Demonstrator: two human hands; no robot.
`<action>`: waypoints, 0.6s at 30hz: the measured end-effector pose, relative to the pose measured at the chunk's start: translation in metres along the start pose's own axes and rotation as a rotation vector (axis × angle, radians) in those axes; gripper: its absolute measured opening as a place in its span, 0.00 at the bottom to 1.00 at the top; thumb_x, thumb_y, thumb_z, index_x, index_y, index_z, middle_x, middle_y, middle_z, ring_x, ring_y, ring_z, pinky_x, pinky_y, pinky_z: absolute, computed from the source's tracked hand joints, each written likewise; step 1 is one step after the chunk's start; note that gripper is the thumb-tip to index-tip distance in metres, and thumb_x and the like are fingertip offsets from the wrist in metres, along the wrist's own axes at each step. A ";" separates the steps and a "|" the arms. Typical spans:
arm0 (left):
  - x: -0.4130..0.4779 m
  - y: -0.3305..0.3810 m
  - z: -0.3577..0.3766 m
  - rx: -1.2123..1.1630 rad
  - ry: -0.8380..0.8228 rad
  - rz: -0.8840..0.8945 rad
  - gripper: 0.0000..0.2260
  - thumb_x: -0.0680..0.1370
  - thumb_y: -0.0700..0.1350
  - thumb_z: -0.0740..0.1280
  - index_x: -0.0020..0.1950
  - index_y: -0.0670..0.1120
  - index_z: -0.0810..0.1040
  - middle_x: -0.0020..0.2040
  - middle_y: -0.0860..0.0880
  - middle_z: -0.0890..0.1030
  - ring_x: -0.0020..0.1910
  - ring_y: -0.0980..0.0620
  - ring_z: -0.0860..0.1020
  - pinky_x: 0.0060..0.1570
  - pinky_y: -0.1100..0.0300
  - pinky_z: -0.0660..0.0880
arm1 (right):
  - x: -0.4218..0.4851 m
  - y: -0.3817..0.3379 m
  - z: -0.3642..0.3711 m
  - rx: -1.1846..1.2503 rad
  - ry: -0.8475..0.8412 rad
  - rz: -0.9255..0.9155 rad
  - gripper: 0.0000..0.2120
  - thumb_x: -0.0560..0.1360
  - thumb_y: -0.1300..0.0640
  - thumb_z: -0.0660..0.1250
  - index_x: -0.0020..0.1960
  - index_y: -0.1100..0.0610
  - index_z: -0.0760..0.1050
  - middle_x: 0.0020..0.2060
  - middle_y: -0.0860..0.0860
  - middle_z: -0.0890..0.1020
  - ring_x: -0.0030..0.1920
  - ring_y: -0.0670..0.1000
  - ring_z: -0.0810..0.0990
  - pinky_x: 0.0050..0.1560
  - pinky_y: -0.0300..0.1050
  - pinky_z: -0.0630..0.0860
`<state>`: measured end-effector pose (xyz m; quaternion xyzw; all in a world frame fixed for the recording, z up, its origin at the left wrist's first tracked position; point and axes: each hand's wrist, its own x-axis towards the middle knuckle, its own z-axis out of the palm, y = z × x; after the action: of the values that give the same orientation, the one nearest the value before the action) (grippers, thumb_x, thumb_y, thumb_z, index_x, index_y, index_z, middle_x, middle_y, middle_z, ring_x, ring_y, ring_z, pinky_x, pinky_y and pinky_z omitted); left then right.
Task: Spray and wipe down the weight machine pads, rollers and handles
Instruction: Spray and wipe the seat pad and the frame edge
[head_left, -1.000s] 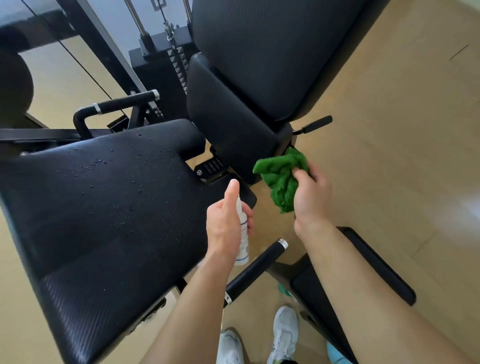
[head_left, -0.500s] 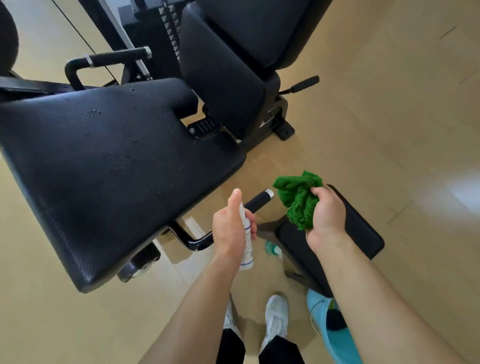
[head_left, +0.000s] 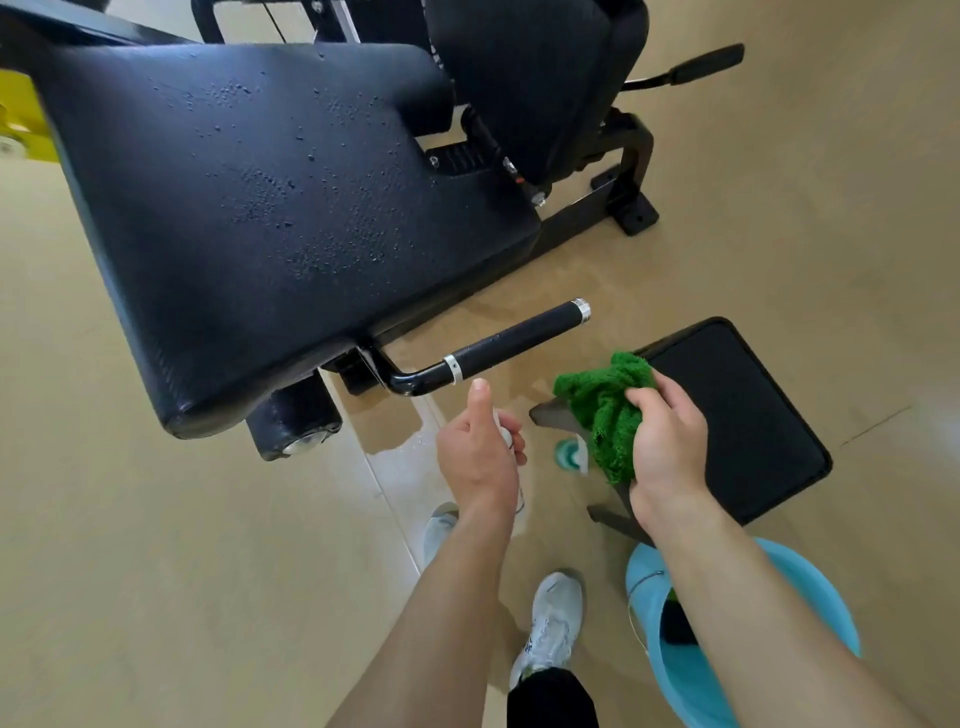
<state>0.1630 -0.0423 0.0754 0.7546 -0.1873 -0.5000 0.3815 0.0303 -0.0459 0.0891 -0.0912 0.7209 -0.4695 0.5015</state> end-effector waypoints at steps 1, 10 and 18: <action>0.000 0.001 0.001 -0.018 0.013 0.004 0.28 0.86 0.57 0.61 0.32 0.41 0.78 0.28 0.46 0.77 0.27 0.50 0.75 0.31 0.57 0.74 | -0.001 0.001 -0.003 0.000 0.000 -0.008 0.14 0.80 0.62 0.61 0.59 0.50 0.82 0.51 0.50 0.85 0.53 0.51 0.84 0.51 0.47 0.81; 0.003 0.002 0.002 -0.008 0.005 -0.040 0.25 0.83 0.51 0.62 0.27 0.43 0.74 0.27 0.45 0.75 0.28 0.48 0.74 0.31 0.58 0.72 | -0.006 -0.004 -0.009 -0.017 -0.007 -0.110 0.14 0.80 0.61 0.61 0.59 0.50 0.81 0.51 0.49 0.85 0.53 0.49 0.83 0.50 0.45 0.81; 0.005 -0.006 -0.019 -0.021 -0.060 0.031 0.30 0.86 0.56 0.60 0.28 0.42 0.76 0.26 0.44 0.75 0.27 0.48 0.73 0.28 0.59 0.72 | 0.032 -0.001 0.062 -0.537 -0.249 -0.685 0.19 0.82 0.58 0.59 0.72 0.50 0.70 0.63 0.45 0.78 0.59 0.42 0.76 0.57 0.30 0.70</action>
<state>0.1816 -0.0341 0.0714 0.7321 -0.2051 -0.5186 0.3912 0.0649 -0.1019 0.0661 -0.5072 0.6795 -0.3904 0.3588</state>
